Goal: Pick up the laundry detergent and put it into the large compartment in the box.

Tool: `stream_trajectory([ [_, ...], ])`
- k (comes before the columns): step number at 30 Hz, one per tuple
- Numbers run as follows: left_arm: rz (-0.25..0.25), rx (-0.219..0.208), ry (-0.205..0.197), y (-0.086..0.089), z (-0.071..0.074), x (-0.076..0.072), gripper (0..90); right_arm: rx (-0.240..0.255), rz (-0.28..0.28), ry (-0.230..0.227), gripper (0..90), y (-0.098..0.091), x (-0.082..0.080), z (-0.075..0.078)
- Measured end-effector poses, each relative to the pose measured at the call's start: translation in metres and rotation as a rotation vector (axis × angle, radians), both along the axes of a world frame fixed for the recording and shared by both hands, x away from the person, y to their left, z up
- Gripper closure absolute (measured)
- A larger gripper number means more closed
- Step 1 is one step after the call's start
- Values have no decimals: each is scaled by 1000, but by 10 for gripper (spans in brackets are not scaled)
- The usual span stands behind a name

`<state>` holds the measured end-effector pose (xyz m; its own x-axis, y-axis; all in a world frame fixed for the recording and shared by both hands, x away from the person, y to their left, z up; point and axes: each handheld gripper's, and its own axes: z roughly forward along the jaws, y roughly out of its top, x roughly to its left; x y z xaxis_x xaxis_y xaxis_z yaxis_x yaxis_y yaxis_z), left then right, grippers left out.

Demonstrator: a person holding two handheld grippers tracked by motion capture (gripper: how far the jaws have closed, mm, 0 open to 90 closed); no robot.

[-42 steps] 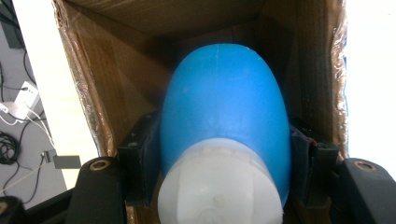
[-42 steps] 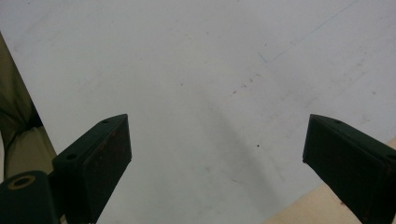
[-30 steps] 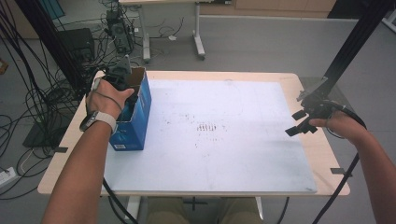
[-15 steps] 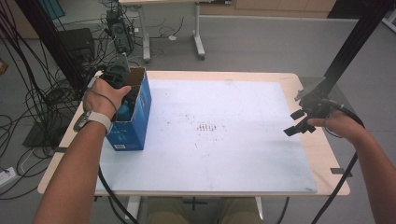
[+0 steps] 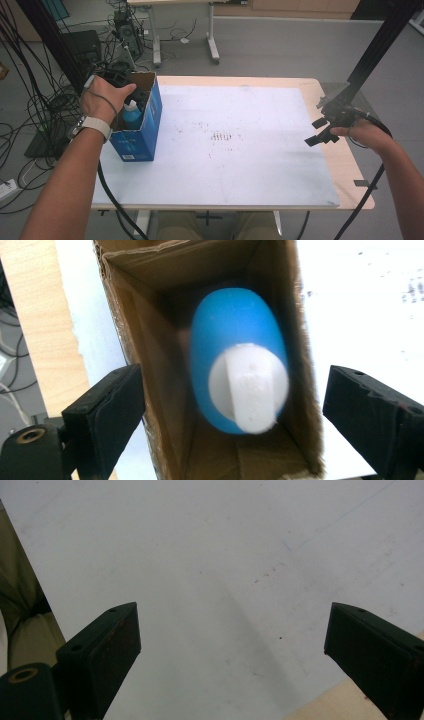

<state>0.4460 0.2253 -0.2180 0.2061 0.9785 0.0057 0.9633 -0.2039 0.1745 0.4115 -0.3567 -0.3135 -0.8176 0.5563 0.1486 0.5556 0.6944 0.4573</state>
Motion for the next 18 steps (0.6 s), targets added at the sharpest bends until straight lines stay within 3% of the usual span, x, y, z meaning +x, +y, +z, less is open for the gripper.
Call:
stream_trajectory([
  [10, -83, -6, -49, -9, 26, -11, 95, -2, -2, -6, 76, -1, -5, 4],
  [18, -197, -32, -58, -28, 41, -21, 91, -2, -5, -11, 76, -1, -8, 8],
])
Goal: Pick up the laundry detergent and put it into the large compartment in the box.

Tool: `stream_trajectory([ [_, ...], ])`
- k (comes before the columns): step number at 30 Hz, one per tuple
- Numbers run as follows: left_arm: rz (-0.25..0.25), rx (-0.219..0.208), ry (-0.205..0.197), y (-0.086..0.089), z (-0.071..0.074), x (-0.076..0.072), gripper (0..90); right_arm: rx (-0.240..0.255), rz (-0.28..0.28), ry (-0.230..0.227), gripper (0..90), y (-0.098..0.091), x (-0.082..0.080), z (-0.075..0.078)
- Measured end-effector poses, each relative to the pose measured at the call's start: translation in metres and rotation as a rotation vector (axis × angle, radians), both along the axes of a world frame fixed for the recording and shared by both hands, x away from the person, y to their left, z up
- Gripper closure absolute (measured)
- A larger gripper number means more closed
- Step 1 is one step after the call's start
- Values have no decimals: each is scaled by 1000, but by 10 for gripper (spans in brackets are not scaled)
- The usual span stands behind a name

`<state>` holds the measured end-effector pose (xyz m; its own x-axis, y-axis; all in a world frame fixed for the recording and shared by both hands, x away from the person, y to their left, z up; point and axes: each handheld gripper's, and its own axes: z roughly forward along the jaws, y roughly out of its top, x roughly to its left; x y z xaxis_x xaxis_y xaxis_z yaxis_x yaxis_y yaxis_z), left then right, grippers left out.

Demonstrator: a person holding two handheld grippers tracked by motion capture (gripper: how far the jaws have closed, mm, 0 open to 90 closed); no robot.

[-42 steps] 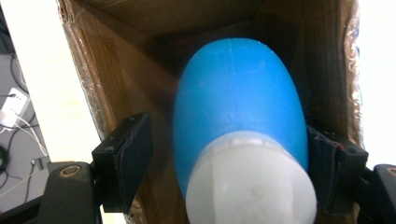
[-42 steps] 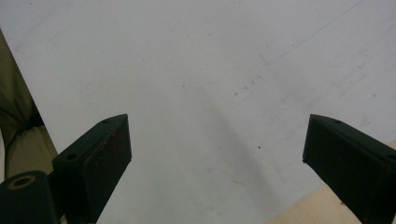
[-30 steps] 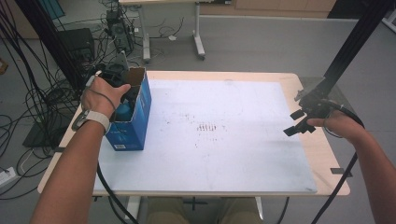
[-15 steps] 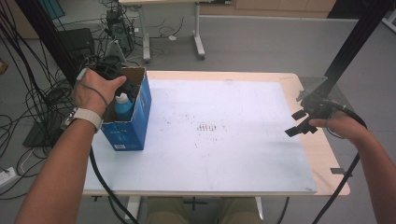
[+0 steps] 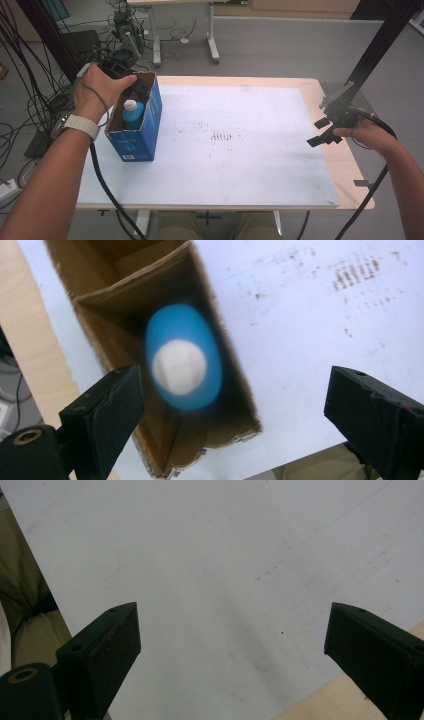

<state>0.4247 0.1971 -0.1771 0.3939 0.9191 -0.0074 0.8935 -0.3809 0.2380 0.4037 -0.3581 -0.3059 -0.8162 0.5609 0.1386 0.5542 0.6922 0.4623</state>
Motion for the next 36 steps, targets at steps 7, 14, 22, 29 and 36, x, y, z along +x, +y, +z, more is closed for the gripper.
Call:
stream_trajectory([
  [7, -144, 11, -34, -26, 9, -8, 82, -7, -2, -3, 76, -1, -2, 2],
  [14, -277, 31, -42, -59, 11, -15, 79, -4, 1, -3, 75, 2, -2, 3],
  [22, -366, 45, -38, -87, 10, -19, 74, -4, 0, -5, 73, 2, -4, 5],
  [29, -425, 48, -44, -103, 5, -22, 74, -2, -6, -4, 73, 1, -5, 6],
  [36, -512, 56, -45, -118, 1, -27, 73, -2, 0, -2, 73, 4, -5, 5],
])
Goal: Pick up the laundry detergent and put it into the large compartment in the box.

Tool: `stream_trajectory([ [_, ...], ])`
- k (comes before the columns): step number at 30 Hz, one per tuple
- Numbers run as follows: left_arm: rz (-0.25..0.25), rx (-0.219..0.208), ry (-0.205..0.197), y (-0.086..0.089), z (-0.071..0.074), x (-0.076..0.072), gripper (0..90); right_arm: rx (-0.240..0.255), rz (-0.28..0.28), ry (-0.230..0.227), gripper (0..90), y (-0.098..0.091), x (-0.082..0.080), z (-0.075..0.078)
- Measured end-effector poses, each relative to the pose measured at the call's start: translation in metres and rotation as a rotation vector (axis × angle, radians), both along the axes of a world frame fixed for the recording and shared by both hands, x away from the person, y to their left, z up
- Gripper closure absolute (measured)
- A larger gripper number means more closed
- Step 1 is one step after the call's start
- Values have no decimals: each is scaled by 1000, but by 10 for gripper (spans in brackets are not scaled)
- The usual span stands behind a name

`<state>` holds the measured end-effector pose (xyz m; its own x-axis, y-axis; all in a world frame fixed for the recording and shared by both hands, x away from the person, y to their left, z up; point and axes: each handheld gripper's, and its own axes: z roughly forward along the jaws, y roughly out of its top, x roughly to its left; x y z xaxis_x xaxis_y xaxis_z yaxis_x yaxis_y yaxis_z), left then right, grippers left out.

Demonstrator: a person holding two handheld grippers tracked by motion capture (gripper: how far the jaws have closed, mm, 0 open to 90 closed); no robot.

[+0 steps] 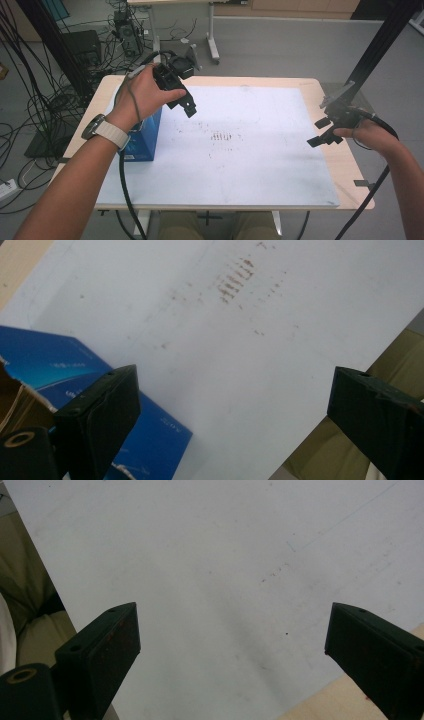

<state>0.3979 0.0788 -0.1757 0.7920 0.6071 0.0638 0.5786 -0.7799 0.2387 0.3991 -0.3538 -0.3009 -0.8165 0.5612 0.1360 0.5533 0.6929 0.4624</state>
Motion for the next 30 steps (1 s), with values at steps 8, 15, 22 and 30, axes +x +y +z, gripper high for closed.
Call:
stream_trajectory([
  [8, -85, 14, -14, -22, -11, -3, 77, 1, -3, 4, 73, 0, -1, -2],
  [15, -189, 17, -23, -46, -22, -11, 77, 3, -13, 7, 71, -2, -2, -4],
  [22, -215, 9, -33, -58, -29, -15, 77, 3, -19, 1, 71, -5, -5, -2],
  [30, -242, 14, -40, -66, -35, -18, 78, 4, -16, -8, 71, -4, -6, 0],
])
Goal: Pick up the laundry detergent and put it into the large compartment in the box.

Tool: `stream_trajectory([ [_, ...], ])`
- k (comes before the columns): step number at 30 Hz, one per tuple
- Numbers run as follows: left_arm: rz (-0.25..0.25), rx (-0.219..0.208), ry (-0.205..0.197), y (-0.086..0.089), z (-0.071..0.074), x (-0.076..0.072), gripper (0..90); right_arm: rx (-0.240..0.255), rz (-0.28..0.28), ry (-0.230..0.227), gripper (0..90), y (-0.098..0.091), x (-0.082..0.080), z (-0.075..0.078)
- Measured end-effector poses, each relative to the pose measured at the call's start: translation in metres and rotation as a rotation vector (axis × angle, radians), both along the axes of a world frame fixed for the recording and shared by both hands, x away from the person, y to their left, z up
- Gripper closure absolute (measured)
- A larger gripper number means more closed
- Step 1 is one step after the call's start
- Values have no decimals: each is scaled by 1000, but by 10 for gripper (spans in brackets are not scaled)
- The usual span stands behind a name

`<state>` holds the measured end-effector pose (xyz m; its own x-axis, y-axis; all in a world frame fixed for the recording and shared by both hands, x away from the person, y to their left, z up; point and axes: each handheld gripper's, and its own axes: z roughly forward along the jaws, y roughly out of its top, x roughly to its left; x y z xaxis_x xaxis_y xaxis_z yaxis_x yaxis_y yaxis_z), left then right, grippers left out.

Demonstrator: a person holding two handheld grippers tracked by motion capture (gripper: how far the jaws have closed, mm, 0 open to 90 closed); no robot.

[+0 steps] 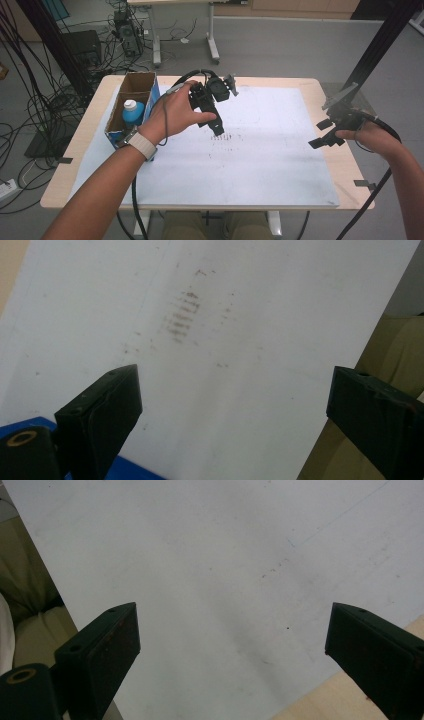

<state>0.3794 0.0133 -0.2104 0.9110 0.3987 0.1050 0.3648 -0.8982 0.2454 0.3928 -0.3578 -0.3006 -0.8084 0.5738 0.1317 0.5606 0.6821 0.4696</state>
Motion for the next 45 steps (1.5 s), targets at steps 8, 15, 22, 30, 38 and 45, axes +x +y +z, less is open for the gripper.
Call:
stream_trajectory([
  [8, 0, -4, -4, -4, -3, 1, 79, 1, 5, 2, 71, 1, 3, -3],
  [15, 8, -3, -8, -3, -3, 2, 79, 4, 5, 2, 71, 0, 2, -3],
  [22, 17, -2, -7, -2, -2, 2, 78, 2, 4, 2, 71, 1, 1, -3],
  [30, 20, 2, -4, -2, -3, 3, 78, 4, 7, -1, 71, 2, 0, -4],
  [38, 19, 2, -1, -3, -5, 5, 78, 7, 5, 3, 71, -1, -1, -6],
  [45, 24, -1, 1, -2, -4, 5, 78, 7, 2, -1, 71, -3, -3, -6],
])
